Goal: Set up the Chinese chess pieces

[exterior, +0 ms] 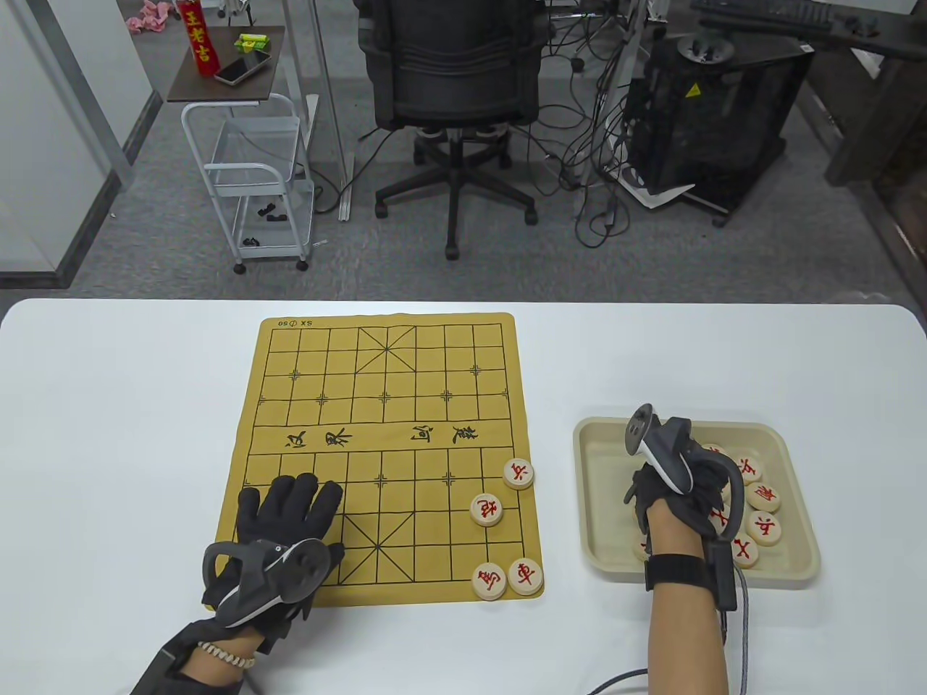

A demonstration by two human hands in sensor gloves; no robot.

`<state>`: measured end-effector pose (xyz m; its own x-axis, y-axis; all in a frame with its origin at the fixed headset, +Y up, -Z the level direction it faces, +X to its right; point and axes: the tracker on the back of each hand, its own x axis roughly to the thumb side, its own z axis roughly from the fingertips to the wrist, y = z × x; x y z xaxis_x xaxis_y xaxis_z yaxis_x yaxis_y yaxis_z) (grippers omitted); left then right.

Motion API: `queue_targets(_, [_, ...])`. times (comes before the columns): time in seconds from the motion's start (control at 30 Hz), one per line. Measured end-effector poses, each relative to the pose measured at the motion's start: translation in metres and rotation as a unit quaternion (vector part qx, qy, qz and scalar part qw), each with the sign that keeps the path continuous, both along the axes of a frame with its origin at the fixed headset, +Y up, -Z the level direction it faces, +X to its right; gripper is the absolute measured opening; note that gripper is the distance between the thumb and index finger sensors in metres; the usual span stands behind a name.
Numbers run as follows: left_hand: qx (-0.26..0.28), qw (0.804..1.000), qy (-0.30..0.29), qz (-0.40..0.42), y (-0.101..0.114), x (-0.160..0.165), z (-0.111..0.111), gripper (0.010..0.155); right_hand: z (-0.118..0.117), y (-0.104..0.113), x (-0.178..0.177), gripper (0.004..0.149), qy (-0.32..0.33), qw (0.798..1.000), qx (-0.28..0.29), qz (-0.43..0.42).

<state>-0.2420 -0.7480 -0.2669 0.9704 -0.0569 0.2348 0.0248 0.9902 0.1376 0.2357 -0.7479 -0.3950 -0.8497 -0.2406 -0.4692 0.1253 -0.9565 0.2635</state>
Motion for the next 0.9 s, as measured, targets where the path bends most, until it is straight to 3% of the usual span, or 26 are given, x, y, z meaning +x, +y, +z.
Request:
queue_targets(0.1, [-0.002, 1.000, 0.003, 0.000, 0.000, 0.000, 0.000, 0.084, -0.005, -0.010, 0.002, 0.061, -0.017, 0.999, -0.037, 0.005])
queue_targets(0.23, [-0.002, 1.000, 0.008, 0.000, 0.001, -0.001, 0.000, 0.084, -0.009, -0.011, 0.004, 0.060, -0.040, 0.998, -0.044, -0.012])
queue_targets(0.43, [0.000, 1.000, 0.009, 0.003, 0.001, -0.002, 0.000, 0.084, -0.009, -0.013, 0.008, 0.063, -0.032, 0.999, -0.021, -0.020])
queue_targets(0.6, [0.000, 1.000, 0.006, 0.006, 0.001, -0.003, 0.000, 0.084, 0.004, -0.005, 0.003, 0.067, 0.003, 0.998, 0.056, -0.011])
queue_targets(0.73, [0.006, 1.000, 0.002, 0.020, 0.004, -0.005, 0.000, 0.084, 0.022, 0.022, -0.026, 0.068, 0.074, 0.989, 0.125, -0.036])
queue_targets(0.83, [0.008, 1.000, -0.001, 0.023, 0.005, -0.006, 0.002, 0.084, 0.049, 0.043, -0.065, 0.068, 0.155, 0.967, 0.191, -0.073])
queue_targets(0.9, [0.008, 1.000, -0.007, 0.024, 0.005, -0.005, 0.002, 0.084, 0.071, 0.051, -0.098, 0.069, 0.225, 0.940, 0.236, -0.096])
